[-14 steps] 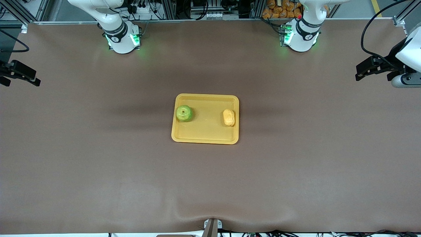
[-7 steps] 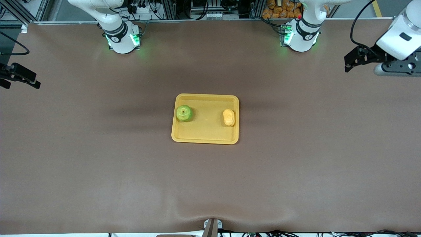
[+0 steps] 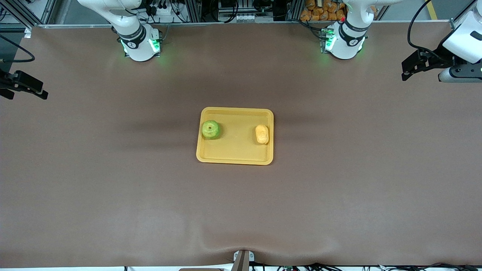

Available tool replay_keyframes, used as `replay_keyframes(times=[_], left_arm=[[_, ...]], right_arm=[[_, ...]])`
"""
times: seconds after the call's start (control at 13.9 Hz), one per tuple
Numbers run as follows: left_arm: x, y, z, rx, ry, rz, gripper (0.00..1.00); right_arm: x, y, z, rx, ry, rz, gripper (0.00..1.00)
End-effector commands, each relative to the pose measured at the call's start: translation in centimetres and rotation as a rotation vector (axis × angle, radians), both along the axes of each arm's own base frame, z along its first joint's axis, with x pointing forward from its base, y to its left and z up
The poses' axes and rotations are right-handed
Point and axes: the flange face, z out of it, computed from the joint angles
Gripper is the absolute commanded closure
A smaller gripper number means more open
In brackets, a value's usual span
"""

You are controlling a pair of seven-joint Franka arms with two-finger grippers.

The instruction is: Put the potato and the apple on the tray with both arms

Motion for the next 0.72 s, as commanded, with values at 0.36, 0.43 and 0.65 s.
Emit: replay_keyframes(times=[0.36,0.43,0.65], left_arm=[[0.1,0.5,1.2,-0.037,0.019,0.014,0.0],[0.0,0.5,1.3,-0.037,0.019,0.015,0.0],[-0.1,1.0,1.5,-0.036,0.028,0.024,0.0]], right_arm=[[-0.1,-0.2,0.1,0.004,0.005,-0.007,0.0],[-0.1,-0.2,0.1,0.004,0.005,-0.007,0.0],[-0.1,-0.2,0.1,0.004,0.005,-0.007,0.0]])
